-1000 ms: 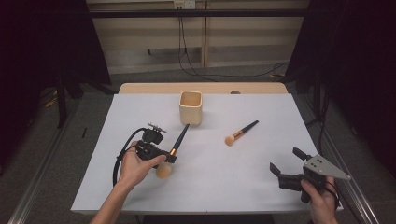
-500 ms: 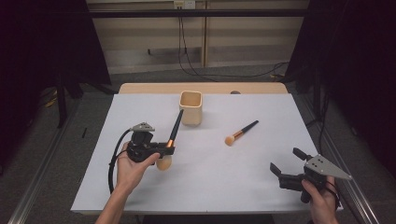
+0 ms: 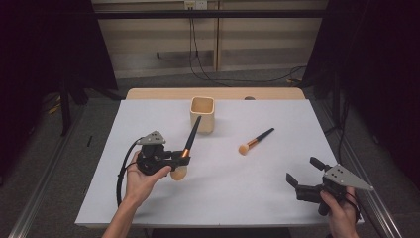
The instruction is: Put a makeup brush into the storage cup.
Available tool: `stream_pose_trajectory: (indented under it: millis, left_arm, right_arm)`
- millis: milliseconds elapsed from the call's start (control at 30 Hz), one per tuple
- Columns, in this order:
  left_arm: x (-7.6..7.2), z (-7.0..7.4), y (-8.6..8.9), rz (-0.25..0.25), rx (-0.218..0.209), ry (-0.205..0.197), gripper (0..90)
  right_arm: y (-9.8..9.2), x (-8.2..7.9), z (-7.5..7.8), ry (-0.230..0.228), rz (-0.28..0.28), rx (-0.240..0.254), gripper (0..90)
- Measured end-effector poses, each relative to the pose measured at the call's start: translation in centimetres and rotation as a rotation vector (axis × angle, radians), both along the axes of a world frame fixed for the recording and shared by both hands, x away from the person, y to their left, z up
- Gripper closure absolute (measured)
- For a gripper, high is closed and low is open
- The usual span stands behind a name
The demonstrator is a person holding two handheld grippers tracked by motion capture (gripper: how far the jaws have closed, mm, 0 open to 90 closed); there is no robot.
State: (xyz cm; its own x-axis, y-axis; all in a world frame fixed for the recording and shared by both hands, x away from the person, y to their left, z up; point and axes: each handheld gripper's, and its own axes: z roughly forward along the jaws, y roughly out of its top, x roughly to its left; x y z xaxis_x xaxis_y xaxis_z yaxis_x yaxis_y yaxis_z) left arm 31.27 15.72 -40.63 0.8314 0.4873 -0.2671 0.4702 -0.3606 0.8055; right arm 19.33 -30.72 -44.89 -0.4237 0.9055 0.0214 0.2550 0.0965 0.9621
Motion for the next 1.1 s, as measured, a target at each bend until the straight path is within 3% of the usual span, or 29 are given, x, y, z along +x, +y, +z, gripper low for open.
stream_pose_trajectory:
  millis: [233, 333, 433, 833, 1000, 1100]
  left_arm:
    - [-0.1, 0.7, -1.1, -0.064, -0.013, -0.028, 66.5]
    - [-0.2, 1.2, -1.7, -0.092, -0.012, -0.037, 66.5]
    - [-0.3, 1.5, -2.5, -0.124, -0.003, -0.040, 66.5]
    - [-1.5, 2.2, -5.1, -0.263, 0.093, -0.030, 66.5]
    - [-1.4, 2.4, -5.4, -0.277, 0.099, -0.024, 66.5]
    - [-1.4, 2.7, -5.6, -0.298, 0.136, -0.028, 66.5]
  right_arm:
    - [0.2, 0.0, 0.3, -0.012, 0.016, 0.009, 0.9]
    - [0.8, 0.1, 0.9, -0.023, 0.056, 0.045, 0.2]
    - [1.1, 0.3, 1.2, -0.037, 0.073, 0.040, 0.2]
    - [4.8, 2.4, 2.6, -0.043, 0.268, 0.025, 1.2]
    - [5.9, 3.6, 2.7, -0.027, 0.316, 0.017, 0.5]
    - [6.8, 4.4, 2.6, -0.013, 0.342, 0.011, 0.0]
